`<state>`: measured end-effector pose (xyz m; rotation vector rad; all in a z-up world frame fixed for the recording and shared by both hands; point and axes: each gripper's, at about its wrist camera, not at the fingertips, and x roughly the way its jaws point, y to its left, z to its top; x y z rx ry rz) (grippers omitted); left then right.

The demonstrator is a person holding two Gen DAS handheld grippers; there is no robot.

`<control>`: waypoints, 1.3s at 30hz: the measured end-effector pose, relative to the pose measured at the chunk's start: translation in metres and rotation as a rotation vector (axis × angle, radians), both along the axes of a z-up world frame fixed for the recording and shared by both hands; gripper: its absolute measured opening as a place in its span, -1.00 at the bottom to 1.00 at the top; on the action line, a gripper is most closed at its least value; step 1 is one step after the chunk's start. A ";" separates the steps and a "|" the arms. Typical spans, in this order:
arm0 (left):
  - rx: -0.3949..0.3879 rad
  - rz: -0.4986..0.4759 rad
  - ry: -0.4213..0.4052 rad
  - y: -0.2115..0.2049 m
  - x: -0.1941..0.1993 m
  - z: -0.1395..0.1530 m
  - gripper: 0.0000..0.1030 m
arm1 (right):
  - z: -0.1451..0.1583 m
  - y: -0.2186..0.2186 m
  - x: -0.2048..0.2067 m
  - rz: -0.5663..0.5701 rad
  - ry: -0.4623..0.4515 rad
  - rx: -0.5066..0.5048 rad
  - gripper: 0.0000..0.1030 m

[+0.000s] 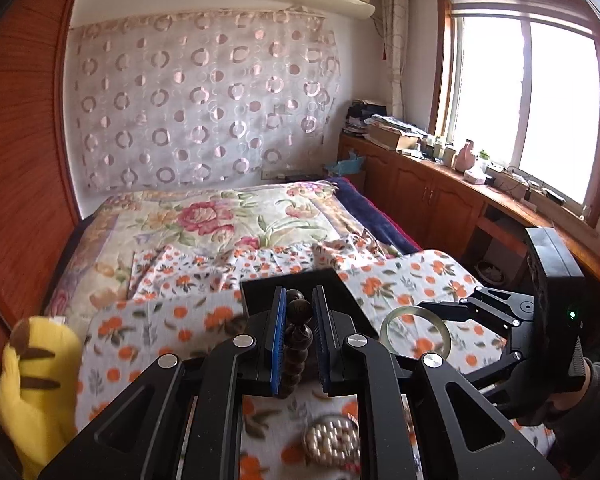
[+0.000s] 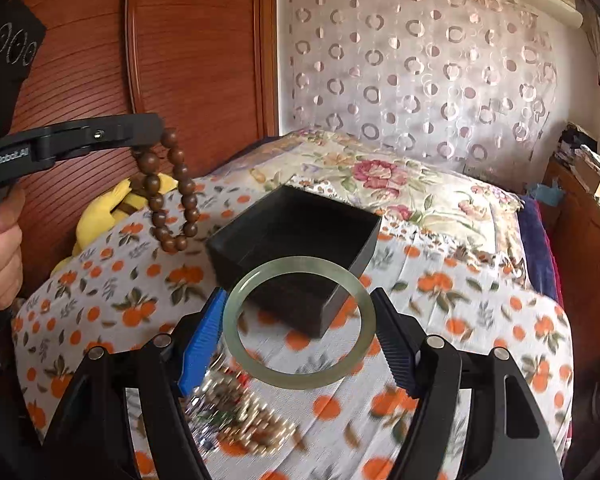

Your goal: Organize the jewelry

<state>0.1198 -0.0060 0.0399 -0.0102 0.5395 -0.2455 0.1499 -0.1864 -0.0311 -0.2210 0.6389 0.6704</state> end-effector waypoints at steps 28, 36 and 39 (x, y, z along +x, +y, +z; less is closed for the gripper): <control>-0.006 0.053 0.166 0.032 0.054 -0.056 -0.56 | -0.030 0.064 0.079 0.116 0.058 -0.097 0.45; -0.004 0.055 0.211 0.038 0.033 -0.075 -0.54 | -0.028 0.068 0.076 0.117 0.056 -0.102 0.48; -0.008 0.051 0.228 0.038 0.026 -0.080 -0.53 | -0.024 0.063 0.073 0.102 0.050 -0.095 0.48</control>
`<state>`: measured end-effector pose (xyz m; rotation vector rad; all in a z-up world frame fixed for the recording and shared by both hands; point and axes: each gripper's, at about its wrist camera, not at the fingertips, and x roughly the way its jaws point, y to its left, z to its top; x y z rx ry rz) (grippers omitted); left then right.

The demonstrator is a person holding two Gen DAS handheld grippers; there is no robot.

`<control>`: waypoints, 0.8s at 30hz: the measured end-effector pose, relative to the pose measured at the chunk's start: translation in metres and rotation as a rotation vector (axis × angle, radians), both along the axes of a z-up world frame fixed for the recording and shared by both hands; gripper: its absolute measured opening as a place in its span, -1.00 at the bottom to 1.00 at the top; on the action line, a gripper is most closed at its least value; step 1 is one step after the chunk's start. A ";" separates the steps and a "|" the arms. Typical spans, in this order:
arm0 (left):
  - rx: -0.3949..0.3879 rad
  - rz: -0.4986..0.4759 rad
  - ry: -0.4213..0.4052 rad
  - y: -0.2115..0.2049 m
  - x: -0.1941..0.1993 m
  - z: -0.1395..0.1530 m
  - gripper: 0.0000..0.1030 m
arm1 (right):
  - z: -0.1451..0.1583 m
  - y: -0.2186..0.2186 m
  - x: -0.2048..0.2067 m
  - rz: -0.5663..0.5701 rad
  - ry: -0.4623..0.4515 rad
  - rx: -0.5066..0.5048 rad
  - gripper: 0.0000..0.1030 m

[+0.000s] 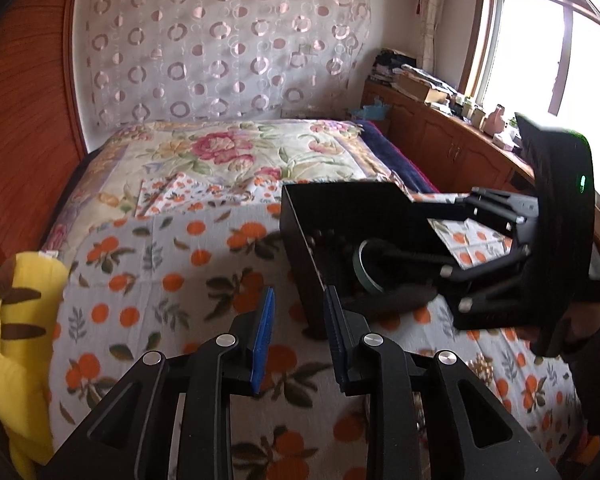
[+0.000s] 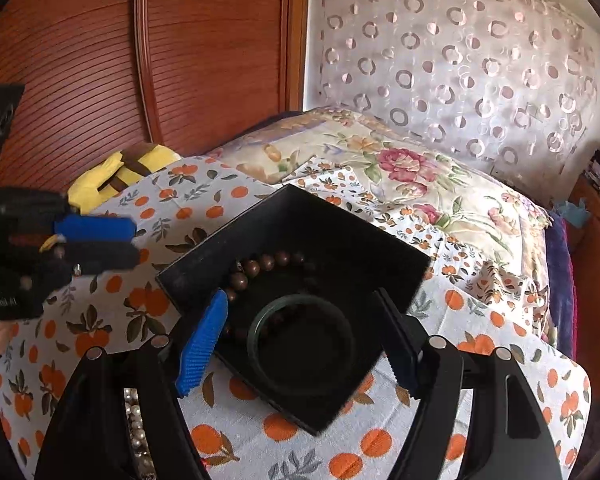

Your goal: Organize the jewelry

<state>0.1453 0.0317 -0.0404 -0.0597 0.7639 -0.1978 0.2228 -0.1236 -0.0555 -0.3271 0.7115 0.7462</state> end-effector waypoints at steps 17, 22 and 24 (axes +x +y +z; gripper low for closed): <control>0.014 -0.090 0.027 -0.035 -0.058 -0.016 -0.11 | 0.001 -0.067 -0.083 -0.137 0.013 0.068 0.07; 0.016 -0.100 0.024 -0.040 -0.074 -0.017 0.01 | -0.004 -0.076 -0.109 -0.160 0.027 0.090 0.04; 0.021 -0.105 0.019 -0.042 -0.079 -0.017 0.06 | -0.006 -0.080 -0.119 -0.168 0.029 0.099 0.04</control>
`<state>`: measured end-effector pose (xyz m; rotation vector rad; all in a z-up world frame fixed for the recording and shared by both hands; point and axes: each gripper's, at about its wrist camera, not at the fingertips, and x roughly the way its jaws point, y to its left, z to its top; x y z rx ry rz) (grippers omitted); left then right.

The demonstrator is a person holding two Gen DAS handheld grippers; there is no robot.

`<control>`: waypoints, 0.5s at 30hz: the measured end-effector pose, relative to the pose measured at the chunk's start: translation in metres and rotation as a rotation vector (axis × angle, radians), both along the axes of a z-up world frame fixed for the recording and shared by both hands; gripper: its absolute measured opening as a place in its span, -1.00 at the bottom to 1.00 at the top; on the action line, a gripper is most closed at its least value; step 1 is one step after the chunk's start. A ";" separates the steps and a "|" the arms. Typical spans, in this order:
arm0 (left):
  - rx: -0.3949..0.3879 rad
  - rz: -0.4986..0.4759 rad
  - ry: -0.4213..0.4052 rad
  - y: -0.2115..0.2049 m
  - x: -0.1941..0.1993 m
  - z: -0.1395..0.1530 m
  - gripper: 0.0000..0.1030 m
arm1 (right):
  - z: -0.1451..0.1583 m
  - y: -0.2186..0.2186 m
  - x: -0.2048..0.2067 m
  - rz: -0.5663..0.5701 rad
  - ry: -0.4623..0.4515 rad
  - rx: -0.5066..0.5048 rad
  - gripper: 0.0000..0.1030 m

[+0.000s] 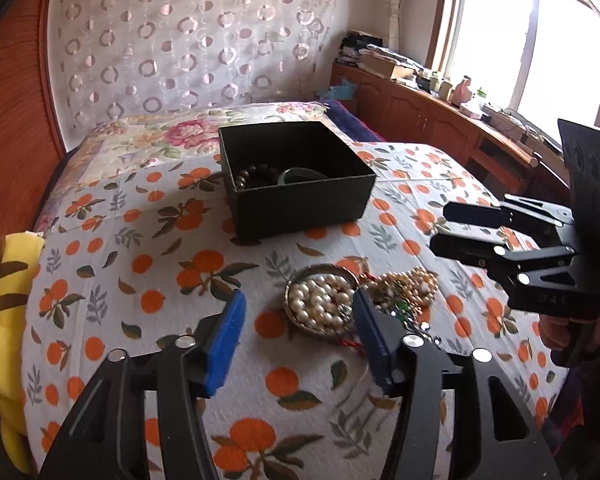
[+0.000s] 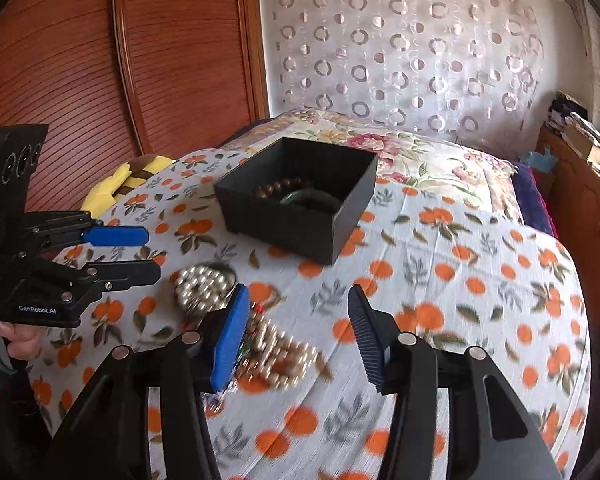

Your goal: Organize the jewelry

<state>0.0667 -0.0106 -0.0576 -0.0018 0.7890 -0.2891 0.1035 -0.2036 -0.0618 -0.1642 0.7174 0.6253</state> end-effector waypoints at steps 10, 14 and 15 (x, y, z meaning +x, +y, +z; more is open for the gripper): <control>0.019 -0.013 0.050 -0.013 0.005 -0.017 0.08 | -0.020 -0.022 -0.039 -0.058 0.035 0.021 0.04; 0.022 -0.016 0.076 -0.018 0.012 -0.027 0.13 | -0.030 -0.026 -0.052 -0.065 0.050 0.017 0.04; 0.023 -0.021 0.079 -0.019 0.013 -0.028 0.23 | -0.033 -0.026 -0.056 -0.064 0.052 0.016 0.04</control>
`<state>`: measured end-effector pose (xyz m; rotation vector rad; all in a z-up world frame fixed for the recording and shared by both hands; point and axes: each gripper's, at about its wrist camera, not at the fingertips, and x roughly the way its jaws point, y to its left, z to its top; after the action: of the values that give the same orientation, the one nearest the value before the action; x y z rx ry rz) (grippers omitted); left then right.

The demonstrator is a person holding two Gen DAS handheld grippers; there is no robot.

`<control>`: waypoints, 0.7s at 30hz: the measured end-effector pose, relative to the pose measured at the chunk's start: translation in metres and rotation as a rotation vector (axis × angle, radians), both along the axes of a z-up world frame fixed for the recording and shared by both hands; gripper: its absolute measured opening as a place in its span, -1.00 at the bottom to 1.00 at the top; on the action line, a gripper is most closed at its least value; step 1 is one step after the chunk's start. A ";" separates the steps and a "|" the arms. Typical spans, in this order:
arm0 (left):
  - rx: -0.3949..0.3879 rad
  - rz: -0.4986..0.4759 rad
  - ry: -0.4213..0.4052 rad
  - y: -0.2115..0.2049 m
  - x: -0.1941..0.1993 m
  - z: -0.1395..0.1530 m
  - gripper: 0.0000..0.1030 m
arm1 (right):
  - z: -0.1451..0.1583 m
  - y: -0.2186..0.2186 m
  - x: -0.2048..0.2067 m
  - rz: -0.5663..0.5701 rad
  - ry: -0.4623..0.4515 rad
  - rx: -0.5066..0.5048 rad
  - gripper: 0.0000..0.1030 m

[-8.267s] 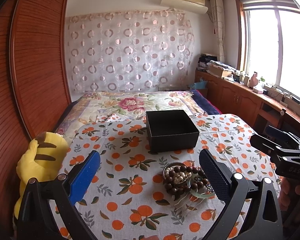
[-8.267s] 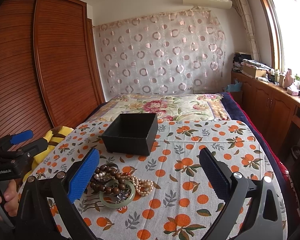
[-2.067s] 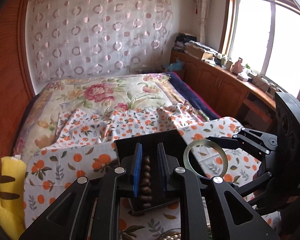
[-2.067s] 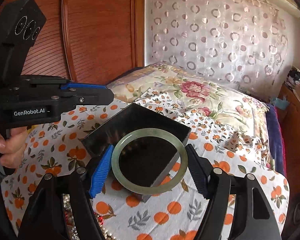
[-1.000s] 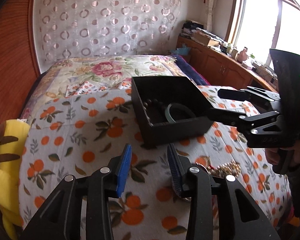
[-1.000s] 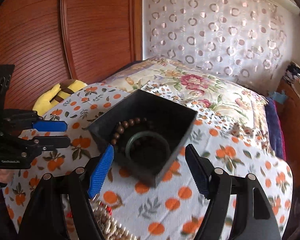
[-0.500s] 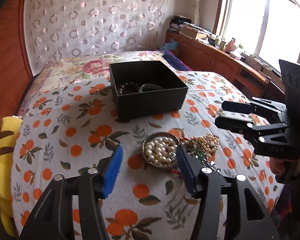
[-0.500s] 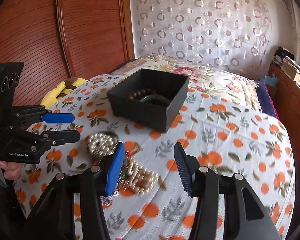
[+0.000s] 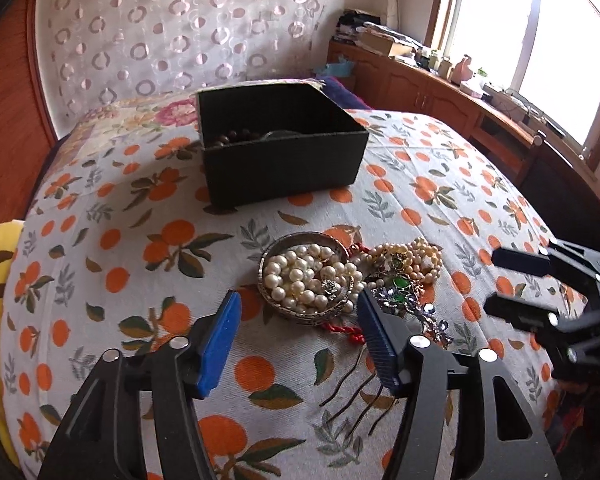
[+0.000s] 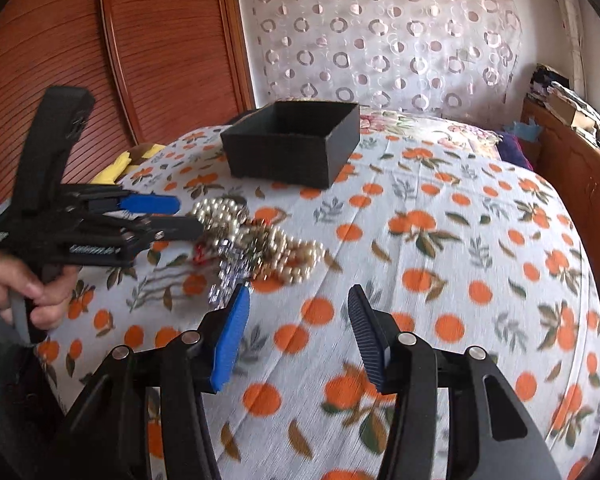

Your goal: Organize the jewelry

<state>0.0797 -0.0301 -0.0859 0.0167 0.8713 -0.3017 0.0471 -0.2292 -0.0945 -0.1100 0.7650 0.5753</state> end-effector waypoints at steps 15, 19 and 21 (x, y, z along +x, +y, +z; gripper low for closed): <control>0.019 0.003 0.021 -0.009 0.021 -0.010 0.31 | -0.009 0.005 -0.014 0.005 -0.011 0.002 0.04; 0.018 0.006 0.009 -0.012 0.023 -0.010 0.22 | -0.010 0.005 -0.016 0.018 -0.011 0.009 0.04; 0.025 0.004 0.001 -0.014 0.021 -0.009 0.06 | -0.010 0.006 -0.017 0.023 -0.012 0.008 0.04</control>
<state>0.1012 -0.0437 -0.0953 0.0380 0.8759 -0.2870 0.0306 -0.2229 -0.1045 -0.1152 0.7505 0.5990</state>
